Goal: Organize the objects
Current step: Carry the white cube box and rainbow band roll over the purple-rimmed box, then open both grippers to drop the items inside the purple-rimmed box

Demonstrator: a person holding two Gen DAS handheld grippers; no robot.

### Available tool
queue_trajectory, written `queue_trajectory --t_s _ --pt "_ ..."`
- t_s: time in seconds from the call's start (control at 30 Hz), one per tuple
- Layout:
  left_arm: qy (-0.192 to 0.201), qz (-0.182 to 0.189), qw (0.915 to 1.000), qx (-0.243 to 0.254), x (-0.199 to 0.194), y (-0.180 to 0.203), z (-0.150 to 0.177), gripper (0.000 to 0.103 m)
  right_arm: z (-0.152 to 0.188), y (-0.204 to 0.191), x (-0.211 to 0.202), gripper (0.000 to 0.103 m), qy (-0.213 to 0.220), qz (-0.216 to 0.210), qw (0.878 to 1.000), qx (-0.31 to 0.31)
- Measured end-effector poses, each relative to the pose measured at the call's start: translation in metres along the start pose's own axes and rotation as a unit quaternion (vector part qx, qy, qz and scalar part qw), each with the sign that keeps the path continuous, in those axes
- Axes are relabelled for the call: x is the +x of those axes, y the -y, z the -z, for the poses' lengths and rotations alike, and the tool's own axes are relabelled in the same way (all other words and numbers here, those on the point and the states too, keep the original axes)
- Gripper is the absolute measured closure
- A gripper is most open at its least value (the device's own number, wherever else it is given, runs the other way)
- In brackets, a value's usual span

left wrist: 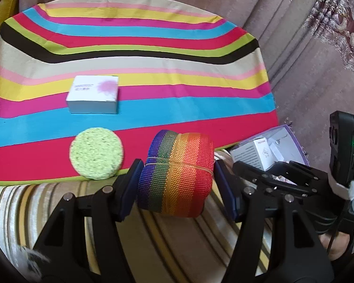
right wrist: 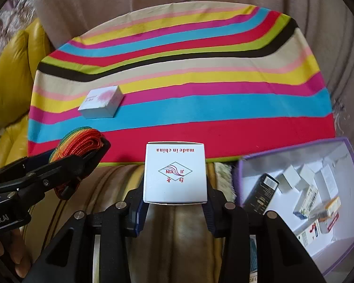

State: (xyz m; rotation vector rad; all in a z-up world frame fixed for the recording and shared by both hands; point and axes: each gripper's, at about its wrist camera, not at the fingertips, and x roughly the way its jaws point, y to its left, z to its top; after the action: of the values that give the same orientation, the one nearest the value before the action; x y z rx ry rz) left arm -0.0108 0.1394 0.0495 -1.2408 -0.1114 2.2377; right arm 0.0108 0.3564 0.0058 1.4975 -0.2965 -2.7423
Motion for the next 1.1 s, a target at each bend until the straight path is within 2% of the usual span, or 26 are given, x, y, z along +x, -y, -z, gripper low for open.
queue_trajectory --t_s 0.2,0.47,0.83,1.1 --pt "-0.008 0.014 0.9998 0.011 0.008 0.02 0.0 0.038 0.012 0.031 -0.016 0.062 0.009 0.014 0.999 0.034" --pt "-0.019 0.041 0.9977 0.051 0.024 0.061 0.0 0.038 0.031 0.074 -0.029 0.062 0.012 0.044 0.996 0.077" --pt "-0.041 0.076 0.9906 0.106 0.049 0.12 0.002 0.038 0.049 0.136 -0.041 0.062 0.016 0.1 0.986 0.132" --pt "-0.061 0.09 0.9857 0.129 0.067 0.148 0.004 0.038 0.053 0.161 -0.04 0.062 0.013 0.135 0.98 0.148"
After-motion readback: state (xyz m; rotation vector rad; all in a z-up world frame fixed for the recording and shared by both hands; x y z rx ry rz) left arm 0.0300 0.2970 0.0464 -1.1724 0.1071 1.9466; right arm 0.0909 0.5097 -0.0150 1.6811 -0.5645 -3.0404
